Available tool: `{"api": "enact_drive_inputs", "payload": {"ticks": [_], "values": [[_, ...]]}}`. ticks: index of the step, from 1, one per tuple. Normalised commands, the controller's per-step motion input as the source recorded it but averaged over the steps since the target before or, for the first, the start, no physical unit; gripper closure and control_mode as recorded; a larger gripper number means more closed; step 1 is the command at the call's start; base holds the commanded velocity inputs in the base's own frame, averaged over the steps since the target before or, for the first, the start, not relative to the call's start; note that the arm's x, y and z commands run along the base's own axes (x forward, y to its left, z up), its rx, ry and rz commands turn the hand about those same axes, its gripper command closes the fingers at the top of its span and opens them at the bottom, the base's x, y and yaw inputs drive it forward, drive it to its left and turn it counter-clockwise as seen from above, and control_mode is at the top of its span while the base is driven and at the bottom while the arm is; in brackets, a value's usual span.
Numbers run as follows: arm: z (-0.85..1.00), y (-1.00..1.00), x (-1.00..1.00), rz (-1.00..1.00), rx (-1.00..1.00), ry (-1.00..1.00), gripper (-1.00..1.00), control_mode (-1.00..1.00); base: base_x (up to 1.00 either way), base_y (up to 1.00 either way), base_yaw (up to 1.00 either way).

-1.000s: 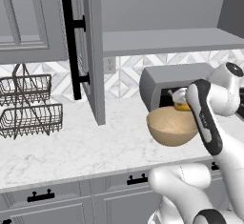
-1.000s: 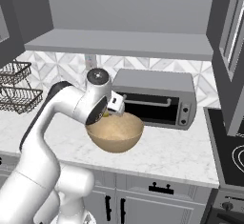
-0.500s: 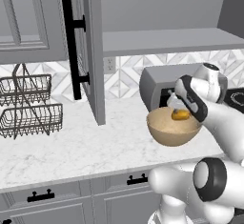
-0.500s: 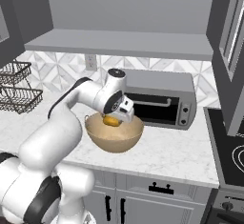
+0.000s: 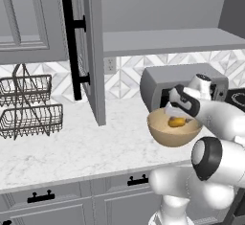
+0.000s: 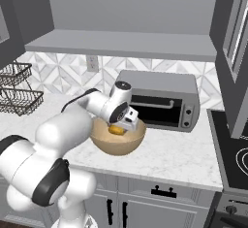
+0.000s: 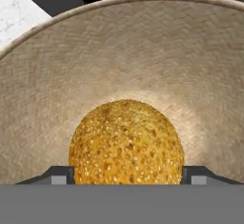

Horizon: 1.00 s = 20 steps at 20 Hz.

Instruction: Open the cabinet, pick up the bread from the cabinet and place it in the basket. Then move the basket to the dining counter.

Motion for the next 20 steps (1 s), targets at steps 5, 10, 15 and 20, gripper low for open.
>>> {"api": "enact_drive_inputs", "payload": {"ticks": [5,10,15,20], "values": [[-0.28,0.0,0.63,0.0,0.0,0.05,1.0,-1.0,0.0,0.0,0.0],[-0.34,-0.08,0.56,0.0,0.0,0.09,1.0,-1.0,0.0,0.0,0.0],[-0.32,-0.08,0.4,0.0,0.0,0.07,-1.0,-1.0,0.0,0.0,0.0],[0.01,-0.02,-0.33,0.0,0.0,-0.07,-1.0,-1.0,0.0,0.0,0.0]]}}
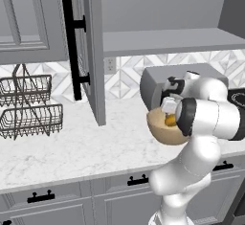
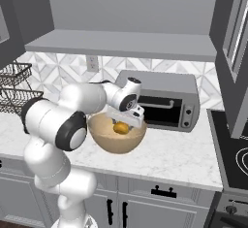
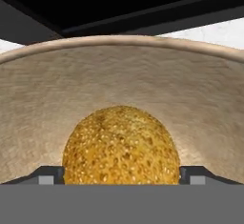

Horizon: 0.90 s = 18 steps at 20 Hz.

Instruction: Open the cabinet, pick up the bread from the cabinet and place it in the basket. Then move the basket to the dining counter.

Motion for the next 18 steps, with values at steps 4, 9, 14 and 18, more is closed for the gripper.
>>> {"api": "enact_drive_inputs", "payload": {"ticks": [4,9,14,18], "values": [[0.07,0.0,-0.24,0.0,0.0,-0.05,-1.0,-1.0,0.0,0.0,0.0],[0.19,0.03,-0.18,0.0,0.0,-0.04,-1.0,-1.0,0.0,0.0,0.0],[0.52,0.0,-0.5,-0.07,0.0,0.0,-1.0,-1.0,0.0,0.0,0.0],[0.45,-0.14,-0.73,-0.31,-0.01,0.02,-1.0,-1.0,0.0,0.0,0.0]]}}
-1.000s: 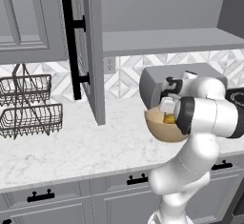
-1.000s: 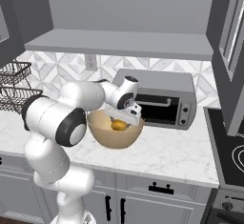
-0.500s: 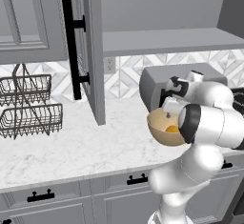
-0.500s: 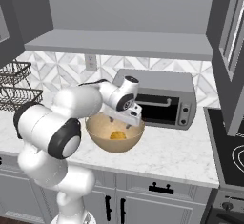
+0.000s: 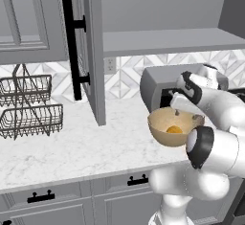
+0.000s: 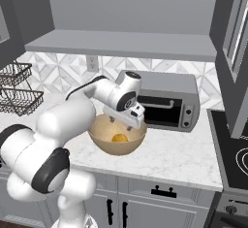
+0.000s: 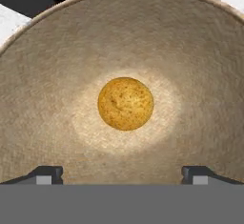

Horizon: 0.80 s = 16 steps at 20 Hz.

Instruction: Open the cabinet, pick up the bread from the cabinet and place it in the basket. Then move the basket to the dining counter.

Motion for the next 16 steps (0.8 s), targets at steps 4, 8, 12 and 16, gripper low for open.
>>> {"api": "enact_drive_inputs", "payload": {"ticks": [4,8,12,16], "values": [[0.11,-0.31,-0.74,-0.54,0.03,0.1,-1.0,-1.0,0.0,0.0,0.0],[0.0,-0.56,-0.62,-0.52,0.09,0.1,-1.0,-1.0,0.0,0.0,0.0],[-0.08,-0.54,-0.25,-0.37,0.05,0.01,-1.0,-1.0,0.0,0.0,0.0],[-0.13,-0.18,0.13,-0.07,0.0,0.0,-1.0,-1.0,0.0,0.0,0.0]]}}
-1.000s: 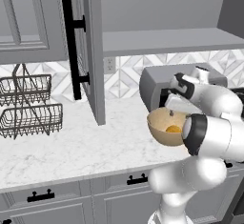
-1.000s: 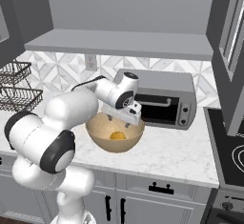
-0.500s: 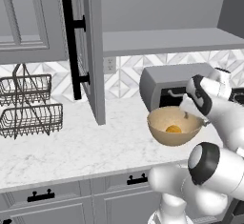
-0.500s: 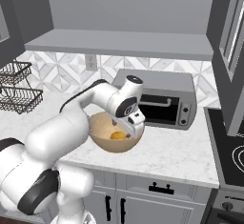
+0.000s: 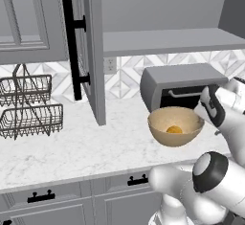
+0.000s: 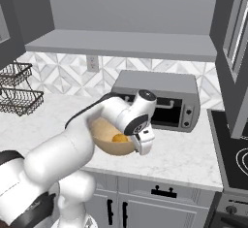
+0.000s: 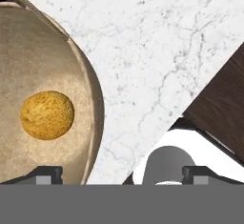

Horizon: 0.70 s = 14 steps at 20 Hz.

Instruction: Open the cabinet, pick up the bread from the cabinet and place it in the basket. Then move the basket to the dining counter.

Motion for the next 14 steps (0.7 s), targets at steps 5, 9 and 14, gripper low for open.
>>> {"api": "enact_drive_inputs", "payload": {"ticks": [5,9,14], "values": [[-0.3,0.0,0.48,0.03,0.06,0.0,-1.0,-1.0,0.0,0.0,0.0],[-0.34,0.0,0.36,0.06,0.11,0.0,-1.0,-1.0,0.0,0.0,0.0],[-0.26,0.05,0.25,0.02,0.05,0.0,-1.0,-1.0,0.0,0.0,0.0]]}}
